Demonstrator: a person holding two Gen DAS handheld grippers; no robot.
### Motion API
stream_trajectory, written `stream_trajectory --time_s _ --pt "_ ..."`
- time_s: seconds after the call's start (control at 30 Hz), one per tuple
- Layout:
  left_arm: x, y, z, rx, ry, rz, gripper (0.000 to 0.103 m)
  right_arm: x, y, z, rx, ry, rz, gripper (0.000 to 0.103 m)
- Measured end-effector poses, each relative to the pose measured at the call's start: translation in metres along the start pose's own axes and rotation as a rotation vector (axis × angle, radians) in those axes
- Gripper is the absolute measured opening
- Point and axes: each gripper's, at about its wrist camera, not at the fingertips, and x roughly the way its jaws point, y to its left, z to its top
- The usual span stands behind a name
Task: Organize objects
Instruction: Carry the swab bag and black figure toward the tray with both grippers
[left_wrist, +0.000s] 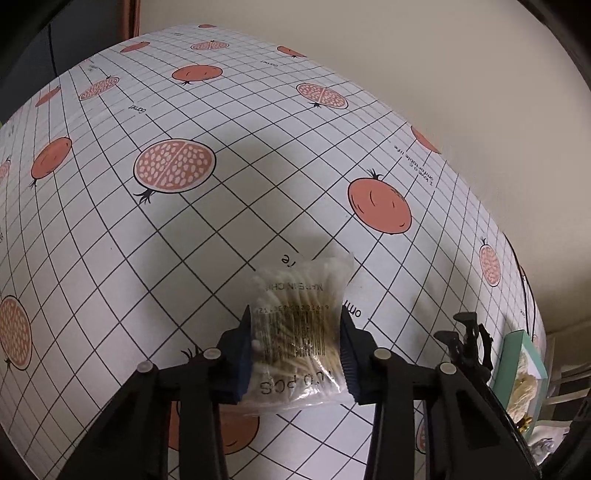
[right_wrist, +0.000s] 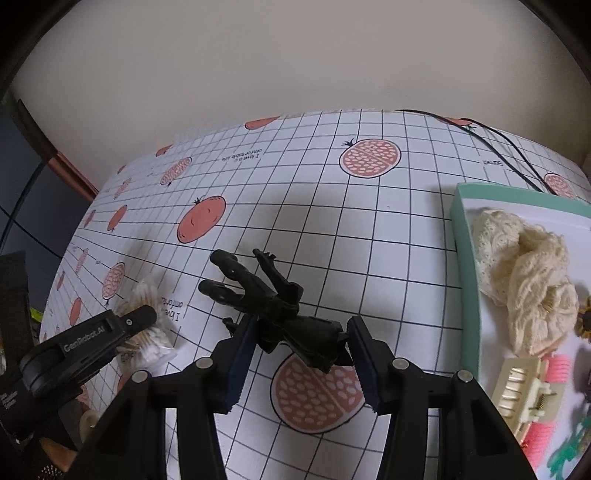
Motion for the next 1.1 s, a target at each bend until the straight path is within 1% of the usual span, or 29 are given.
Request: stream_trajectory --time_s 0.13,0.33,0.63,0.97,1.1 --pt "-0.007 -0.001 0.001 -0.001 -0.011 -0.014 0.041 -0.016 -0.003 -0.004 0.027 -0.019 0.015 0.053" --pt "-0.017 -0.003 0.003 -0.009 -0.027 -0.038 0.041 -0.045 -0.01 -0.013 0.048 -0.048 0.012 0.053" --pt "-0.042 -0.017 0.001 0.023 -0.071 -0.064 0.041 -0.089 -0.028 -0.023 0.081 -0.1 0.015 0.053" --pt "-0.067 -0.051 -0.017 0.091 -0.096 -0.099 0.041 -0.141 -0.06 -0.035 0.125 -0.157 -0.002 0.053" --pt "-0.077 -0.068 -0.025 0.135 -0.114 -0.104 0.041 -0.157 -0.073 -0.043 0.133 -0.177 -0.02 0.053"
